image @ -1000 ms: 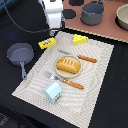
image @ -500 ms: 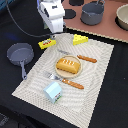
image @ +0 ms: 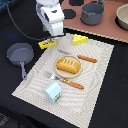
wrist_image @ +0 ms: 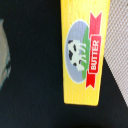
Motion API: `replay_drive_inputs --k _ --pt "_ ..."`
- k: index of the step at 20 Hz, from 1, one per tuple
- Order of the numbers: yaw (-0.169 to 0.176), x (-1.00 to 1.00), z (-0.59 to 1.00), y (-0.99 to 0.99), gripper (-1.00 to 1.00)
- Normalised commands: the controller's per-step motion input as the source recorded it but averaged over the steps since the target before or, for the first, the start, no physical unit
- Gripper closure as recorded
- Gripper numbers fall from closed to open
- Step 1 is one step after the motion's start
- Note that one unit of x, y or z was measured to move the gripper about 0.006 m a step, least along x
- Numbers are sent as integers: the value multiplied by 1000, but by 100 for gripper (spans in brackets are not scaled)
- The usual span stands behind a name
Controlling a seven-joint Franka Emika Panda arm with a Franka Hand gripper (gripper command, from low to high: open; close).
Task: Interact with the objects in diverse but meaningful ways.
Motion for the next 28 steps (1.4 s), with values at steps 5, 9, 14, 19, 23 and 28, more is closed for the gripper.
replay_drive_inputs --k 5,9,14,19,23,28 --pt "59 -265 -305 -57 -100" --pt "61 -228 -271 -54 -100" --pt "63 -153 -173 -19 100" --pt "65 -141 -176 -10 100" --pt "70 -134 -156 0 100" --pt "71 -102 -122 0 100"
